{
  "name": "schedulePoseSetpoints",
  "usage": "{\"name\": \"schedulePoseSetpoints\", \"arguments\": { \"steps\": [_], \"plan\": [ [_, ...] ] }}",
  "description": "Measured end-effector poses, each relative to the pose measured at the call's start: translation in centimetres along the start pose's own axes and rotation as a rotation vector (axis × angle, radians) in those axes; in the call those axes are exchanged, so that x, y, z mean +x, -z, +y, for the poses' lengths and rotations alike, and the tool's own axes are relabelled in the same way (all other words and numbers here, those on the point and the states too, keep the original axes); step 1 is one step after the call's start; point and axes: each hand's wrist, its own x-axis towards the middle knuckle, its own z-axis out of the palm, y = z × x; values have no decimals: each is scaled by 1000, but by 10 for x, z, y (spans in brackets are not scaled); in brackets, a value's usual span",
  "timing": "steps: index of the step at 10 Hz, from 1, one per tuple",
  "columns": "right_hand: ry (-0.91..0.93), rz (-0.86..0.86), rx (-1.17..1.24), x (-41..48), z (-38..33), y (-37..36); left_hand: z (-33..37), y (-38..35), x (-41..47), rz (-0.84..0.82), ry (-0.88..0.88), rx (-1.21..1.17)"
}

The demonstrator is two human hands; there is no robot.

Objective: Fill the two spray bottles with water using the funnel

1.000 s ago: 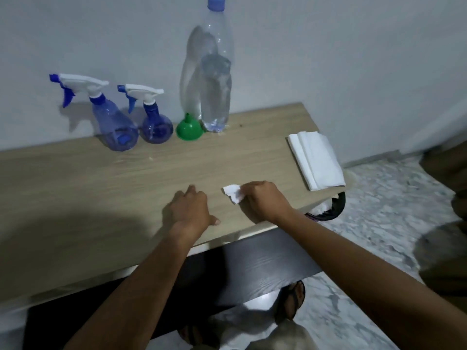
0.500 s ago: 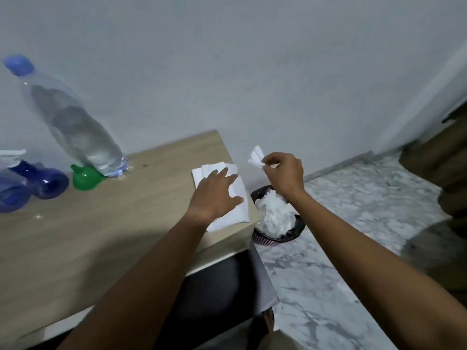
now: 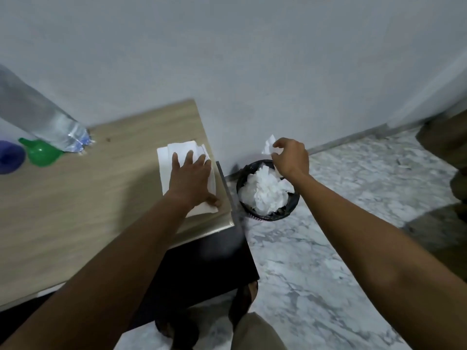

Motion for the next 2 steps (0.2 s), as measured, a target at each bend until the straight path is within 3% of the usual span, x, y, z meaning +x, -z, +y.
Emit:
{"name": "schedulePoseSetpoints", "arguments": {
  "steps": [2],
  "plan": [
    [-19, -111, -9, -18, 0, -26, 2, 4, -1, -7, -9, -16]
  ]
}}
